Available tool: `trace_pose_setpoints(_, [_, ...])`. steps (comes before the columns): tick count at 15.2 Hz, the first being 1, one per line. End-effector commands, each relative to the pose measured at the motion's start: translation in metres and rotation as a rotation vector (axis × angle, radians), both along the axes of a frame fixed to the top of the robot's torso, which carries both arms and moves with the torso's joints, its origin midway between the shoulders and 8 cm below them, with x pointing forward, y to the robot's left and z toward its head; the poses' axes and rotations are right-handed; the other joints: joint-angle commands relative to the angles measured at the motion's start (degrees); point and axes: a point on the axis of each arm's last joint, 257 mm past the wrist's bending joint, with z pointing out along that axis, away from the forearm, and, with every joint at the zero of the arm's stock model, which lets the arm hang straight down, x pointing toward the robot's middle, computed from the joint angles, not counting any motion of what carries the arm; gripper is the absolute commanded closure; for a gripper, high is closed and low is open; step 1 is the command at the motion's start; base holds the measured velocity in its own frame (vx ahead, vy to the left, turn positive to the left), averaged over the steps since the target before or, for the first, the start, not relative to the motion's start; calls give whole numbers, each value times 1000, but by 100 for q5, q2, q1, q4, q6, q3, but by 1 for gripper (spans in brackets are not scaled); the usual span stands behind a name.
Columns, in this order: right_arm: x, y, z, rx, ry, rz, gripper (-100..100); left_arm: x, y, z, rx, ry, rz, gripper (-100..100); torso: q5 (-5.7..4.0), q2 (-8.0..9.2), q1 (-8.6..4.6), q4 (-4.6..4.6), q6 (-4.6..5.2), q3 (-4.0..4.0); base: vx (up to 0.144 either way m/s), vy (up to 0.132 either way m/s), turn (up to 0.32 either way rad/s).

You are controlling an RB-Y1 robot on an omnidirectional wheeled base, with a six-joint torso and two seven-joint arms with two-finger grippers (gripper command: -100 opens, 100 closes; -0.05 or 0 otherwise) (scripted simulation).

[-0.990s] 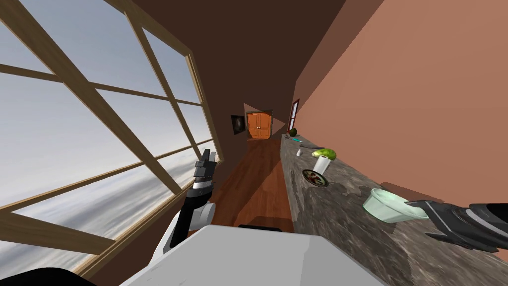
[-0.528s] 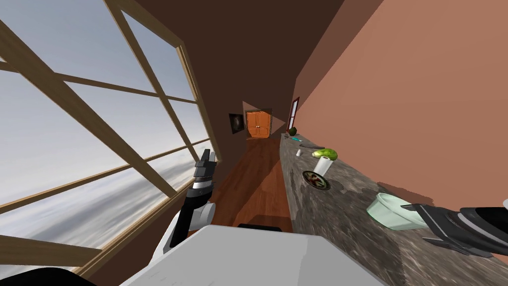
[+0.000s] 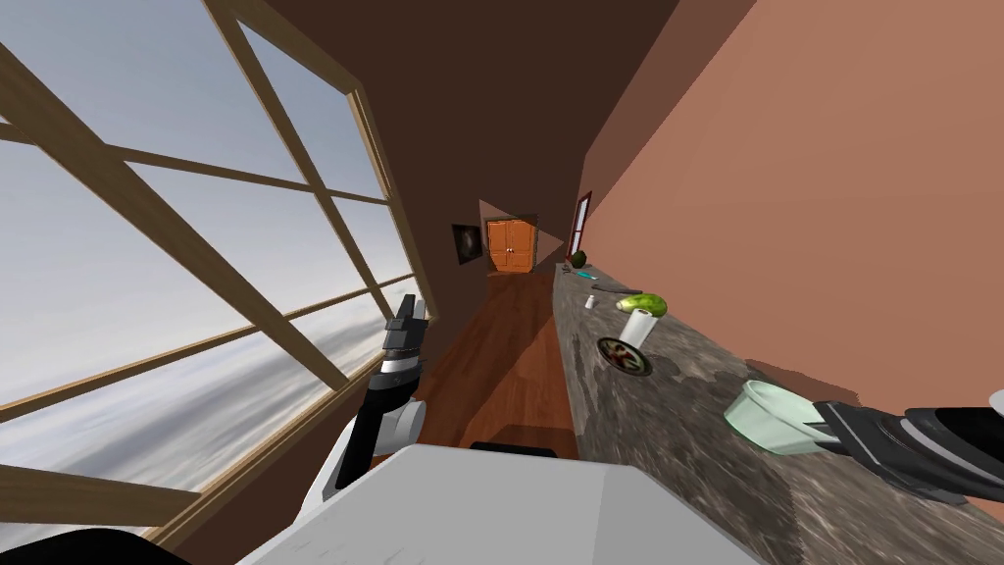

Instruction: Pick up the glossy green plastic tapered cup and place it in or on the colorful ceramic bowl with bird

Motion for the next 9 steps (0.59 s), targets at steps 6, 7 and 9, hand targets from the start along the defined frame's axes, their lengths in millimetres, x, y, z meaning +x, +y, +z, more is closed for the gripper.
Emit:
trace_pose_setpoints(6, [5, -2, 20, 9, 17, 16, 100, 0, 0, 0, 0, 0, 0, 0, 12, 9, 23, 5, 5, 7, -15, 42, 47])
trace_pose_setpoints(7, [5, -2, 20, 9, 17, 16, 100, 0, 0, 0, 0, 0, 0, 0, 17, 4, 24, 6, 0, 5, 13, 15, 13])
trace_pose_setpoints(9, [1, -3, 19, 9, 24, 13, 100, 0, 0, 0, 0, 0, 0, 0, 15, -3, 21, 5, 1, 1, 12, 8, 22])
